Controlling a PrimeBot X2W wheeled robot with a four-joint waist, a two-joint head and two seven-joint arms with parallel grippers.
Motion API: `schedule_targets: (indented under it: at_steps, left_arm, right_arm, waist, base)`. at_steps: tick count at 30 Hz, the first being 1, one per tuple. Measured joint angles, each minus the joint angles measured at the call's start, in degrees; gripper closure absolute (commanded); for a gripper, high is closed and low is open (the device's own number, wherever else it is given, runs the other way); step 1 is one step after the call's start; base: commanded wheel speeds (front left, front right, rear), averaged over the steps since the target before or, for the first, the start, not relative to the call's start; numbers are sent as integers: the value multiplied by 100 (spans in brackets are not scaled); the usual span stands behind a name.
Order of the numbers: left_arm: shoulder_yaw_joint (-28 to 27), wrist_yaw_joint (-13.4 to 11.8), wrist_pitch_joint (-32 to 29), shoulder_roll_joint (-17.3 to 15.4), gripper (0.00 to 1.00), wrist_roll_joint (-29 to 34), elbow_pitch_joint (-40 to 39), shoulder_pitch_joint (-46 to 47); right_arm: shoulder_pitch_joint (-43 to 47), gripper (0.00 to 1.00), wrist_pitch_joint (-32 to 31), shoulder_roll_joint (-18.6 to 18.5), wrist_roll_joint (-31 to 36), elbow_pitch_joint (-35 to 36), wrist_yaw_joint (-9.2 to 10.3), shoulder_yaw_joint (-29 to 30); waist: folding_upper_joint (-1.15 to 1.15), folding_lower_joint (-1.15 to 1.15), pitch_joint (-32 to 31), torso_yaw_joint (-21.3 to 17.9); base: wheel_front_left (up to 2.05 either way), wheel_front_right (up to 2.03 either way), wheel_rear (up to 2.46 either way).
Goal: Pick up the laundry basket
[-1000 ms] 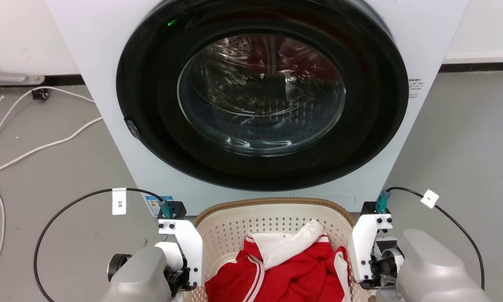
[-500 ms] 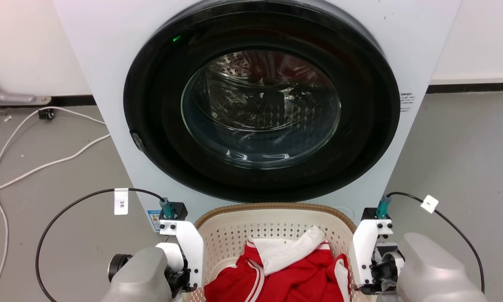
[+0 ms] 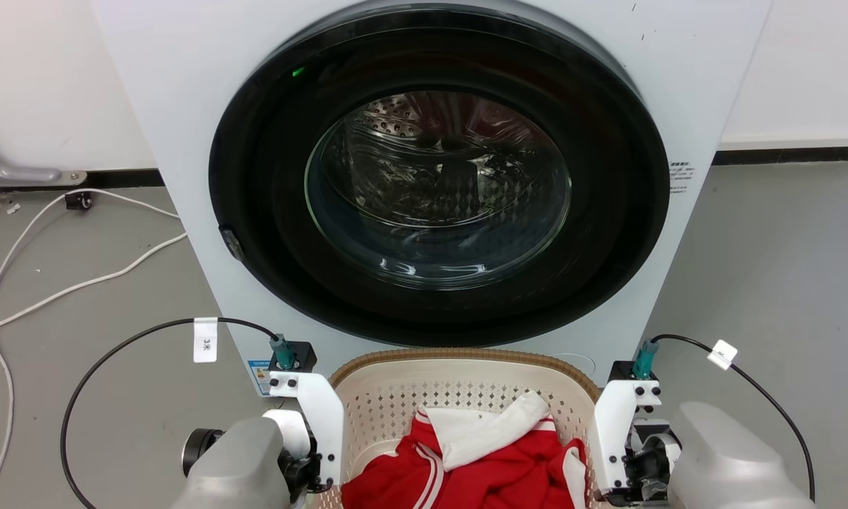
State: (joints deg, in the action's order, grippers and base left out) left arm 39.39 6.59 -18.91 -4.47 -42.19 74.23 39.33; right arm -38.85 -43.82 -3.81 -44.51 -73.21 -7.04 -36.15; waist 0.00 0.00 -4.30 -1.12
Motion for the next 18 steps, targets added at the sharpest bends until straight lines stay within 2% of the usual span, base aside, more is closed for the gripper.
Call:
schedule_targets:
  at_steps: [18]
  left_arm:
    - [18,-21,122,1,100,-103,0,-29]
  right_arm:
    - [-98,100,154,2,-38,-62,0,-169]
  waist:
    - [0,0,36,-3]
  base:
    - [0,0,0]
